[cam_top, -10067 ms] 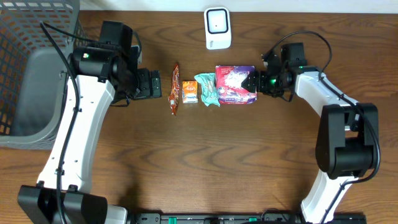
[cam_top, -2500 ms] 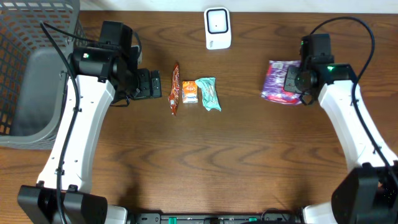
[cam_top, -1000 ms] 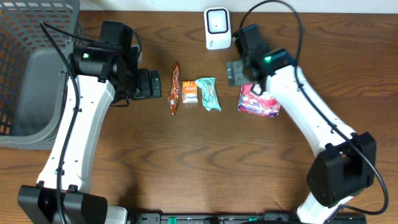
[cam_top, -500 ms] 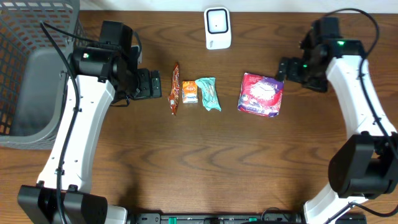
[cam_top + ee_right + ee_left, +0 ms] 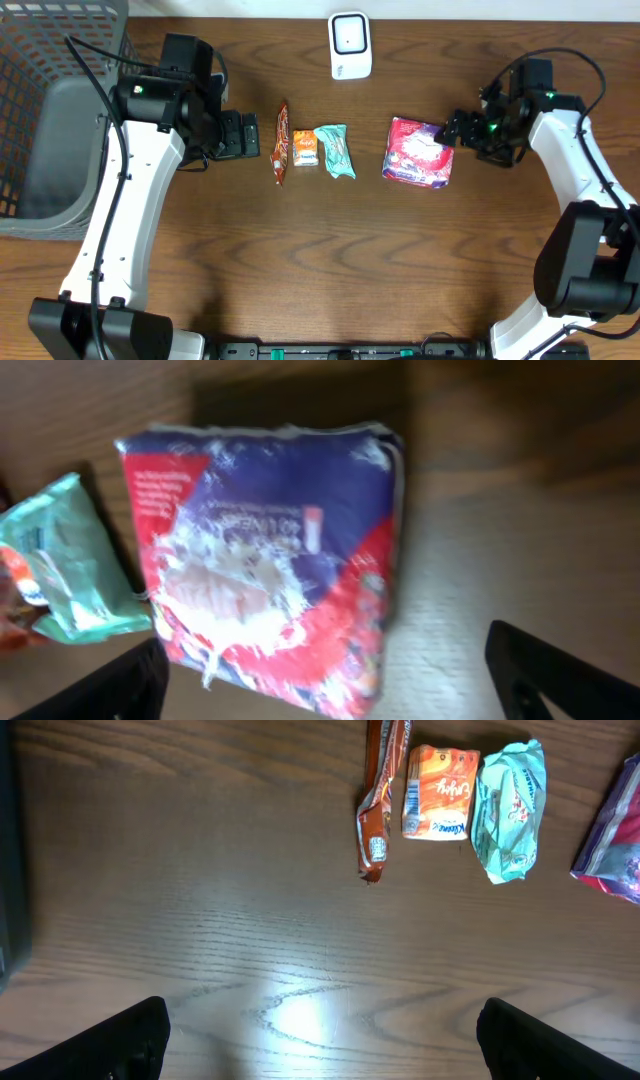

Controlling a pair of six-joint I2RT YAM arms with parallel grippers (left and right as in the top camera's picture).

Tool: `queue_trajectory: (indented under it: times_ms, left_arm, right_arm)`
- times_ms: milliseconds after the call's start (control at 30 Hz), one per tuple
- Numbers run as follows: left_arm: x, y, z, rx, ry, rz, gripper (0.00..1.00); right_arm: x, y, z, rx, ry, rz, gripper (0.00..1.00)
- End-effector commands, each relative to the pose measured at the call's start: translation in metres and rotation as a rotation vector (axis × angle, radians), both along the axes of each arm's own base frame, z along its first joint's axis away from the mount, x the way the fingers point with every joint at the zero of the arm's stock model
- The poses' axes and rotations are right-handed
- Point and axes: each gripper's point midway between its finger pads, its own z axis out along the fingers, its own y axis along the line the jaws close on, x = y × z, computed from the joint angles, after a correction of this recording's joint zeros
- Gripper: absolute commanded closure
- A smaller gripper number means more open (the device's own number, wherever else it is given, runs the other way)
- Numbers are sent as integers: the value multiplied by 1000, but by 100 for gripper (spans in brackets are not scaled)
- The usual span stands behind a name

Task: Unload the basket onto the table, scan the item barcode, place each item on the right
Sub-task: 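Grasp the purple-and-red box with the right gripper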

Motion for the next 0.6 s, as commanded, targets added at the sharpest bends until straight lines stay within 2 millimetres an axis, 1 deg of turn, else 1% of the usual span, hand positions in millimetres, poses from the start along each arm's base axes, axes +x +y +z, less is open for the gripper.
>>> queue_trajectory:
  times_ms: [0,367,433,467,533,567]
  left_arm:
    - [-1,2,-2,9,8,8,2]
    - [-1,2,-2,9,8,8,2]
    - [-1,2,-2,9,8,8,2]
    - [-1,2,-2,9,8,8,2]
    - [-1,2,-2,9,8,8,2]
    - [-1,2,-2,9,8,8,2]
  right_arm:
    - [-5,18,-8,120,-8,29,6]
    - [-10,19,-34,133,-9,-13,17]
    - [-10,20,-38,140,-12,-36,24]
    - [-9,20,-40,143,-13,-47,30]
    - [-8,21,-44,149,-21,-65,35]
    - [-7,22,-46,152,-29,-69,36]
